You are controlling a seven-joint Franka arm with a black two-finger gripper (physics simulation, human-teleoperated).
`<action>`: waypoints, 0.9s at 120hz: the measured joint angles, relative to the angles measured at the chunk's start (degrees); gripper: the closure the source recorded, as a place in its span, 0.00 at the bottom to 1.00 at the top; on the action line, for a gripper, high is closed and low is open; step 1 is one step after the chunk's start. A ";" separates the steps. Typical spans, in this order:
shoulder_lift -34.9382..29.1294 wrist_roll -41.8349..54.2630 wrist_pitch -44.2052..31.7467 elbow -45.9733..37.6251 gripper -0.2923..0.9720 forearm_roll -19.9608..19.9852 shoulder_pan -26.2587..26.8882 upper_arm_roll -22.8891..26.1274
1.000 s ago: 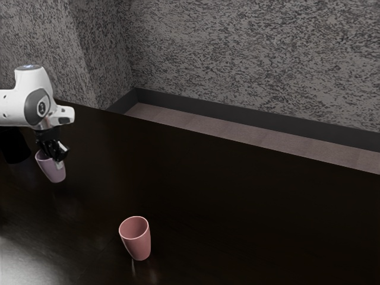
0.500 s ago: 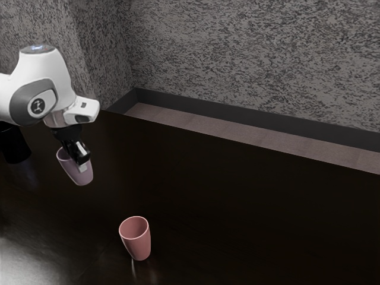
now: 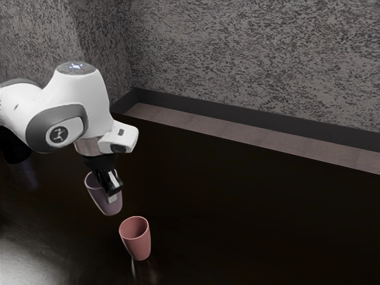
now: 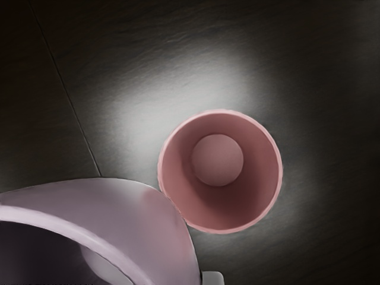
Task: Place the left cup onto the right cup
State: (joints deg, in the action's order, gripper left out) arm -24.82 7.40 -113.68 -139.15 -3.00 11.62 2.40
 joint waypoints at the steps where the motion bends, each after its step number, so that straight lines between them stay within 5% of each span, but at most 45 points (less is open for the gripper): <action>1: 0.01 -0.15 0.02 0.00 0.85 0.20 0.01 0.31; 32: 3.80 -3.93 -0.99 0.73 0.85 4.69 0.08 5.07; 108: 5.17 -8.76 -8.57 -1.58 0.85 5.41 -0.45 6.14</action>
State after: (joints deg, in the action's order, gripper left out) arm -19.65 -1.36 -122.25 -140.73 2.41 11.17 8.53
